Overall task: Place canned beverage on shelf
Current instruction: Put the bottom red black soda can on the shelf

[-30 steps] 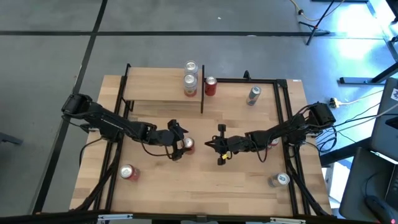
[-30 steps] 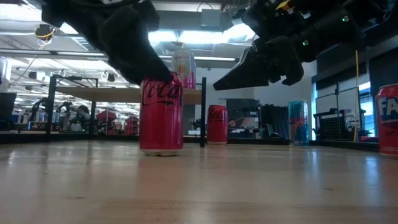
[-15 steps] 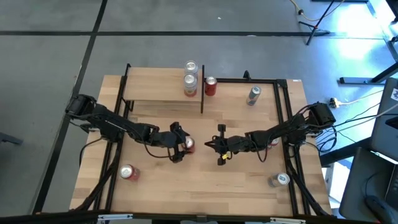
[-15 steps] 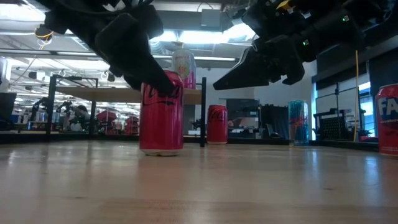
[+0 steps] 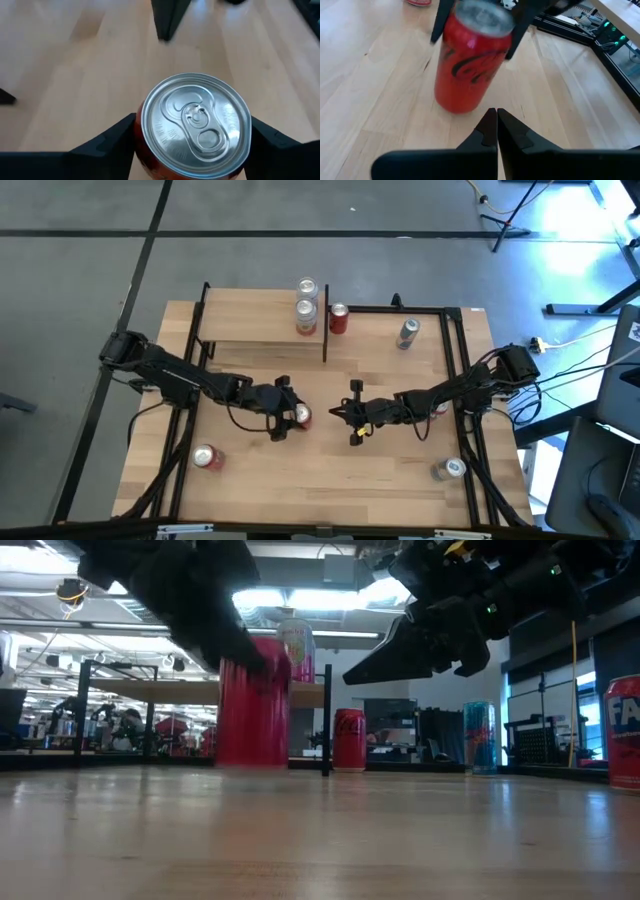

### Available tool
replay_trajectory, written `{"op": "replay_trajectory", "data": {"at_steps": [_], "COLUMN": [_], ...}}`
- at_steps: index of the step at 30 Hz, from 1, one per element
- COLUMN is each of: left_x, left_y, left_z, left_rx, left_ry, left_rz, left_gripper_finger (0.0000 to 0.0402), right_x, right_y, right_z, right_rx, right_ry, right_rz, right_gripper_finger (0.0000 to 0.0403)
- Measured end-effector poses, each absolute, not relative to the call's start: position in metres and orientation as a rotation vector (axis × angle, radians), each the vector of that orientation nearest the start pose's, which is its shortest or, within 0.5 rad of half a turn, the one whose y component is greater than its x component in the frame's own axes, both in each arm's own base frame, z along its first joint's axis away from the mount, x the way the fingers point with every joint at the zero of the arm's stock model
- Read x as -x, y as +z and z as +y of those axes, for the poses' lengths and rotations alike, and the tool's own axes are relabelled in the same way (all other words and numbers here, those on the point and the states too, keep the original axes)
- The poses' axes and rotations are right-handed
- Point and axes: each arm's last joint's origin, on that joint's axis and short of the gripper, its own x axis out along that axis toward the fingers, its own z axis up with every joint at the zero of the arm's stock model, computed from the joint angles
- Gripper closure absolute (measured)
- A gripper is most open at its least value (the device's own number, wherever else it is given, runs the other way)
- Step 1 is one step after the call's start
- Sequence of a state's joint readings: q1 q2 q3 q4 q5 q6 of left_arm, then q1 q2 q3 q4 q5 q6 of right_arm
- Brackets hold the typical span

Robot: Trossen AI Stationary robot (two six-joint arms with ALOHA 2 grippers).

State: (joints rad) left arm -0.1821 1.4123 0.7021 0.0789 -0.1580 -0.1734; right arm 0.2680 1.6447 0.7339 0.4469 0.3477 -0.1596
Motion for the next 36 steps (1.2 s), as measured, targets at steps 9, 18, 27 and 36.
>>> {"op": "replay_trajectory", "data": {"at_steps": [9, 18, 27, 36], "left_x": [-0.240, -0.224, -0.207, -0.200], "left_y": [0.248, 0.313, 0.364, 0.390], "left_z": [-0.018, 0.019, 0.079, 0.156], "left_rx": [0.017, -0.087, -0.184, -0.184], "left_ry": [0.086, 0.157, 0.176, 0.317], "left_rz": [0.516, 0.601, 0.519, 0.469], "left_gripper_finger": [0.0155, 0.0155, 0.0154, 0.0154], "right_x": [-0.314, -0.317, -0.319, -0.322], "right_y": [0.168, 0.175, 0.175, 0.178], "right_z": [0.069, 0.040, 0.024, -0.004], "right_rx": [0.341, 0.291, 0.249, 0.176], "right_ry": [-0.121, -0.201, -0.191, -0.219], "right_rz": [0.455, 0.450, 0.447, 0.418], "right_gripper_finger": [0.0402, 0.0402, 0.0402, 0.0402]}}
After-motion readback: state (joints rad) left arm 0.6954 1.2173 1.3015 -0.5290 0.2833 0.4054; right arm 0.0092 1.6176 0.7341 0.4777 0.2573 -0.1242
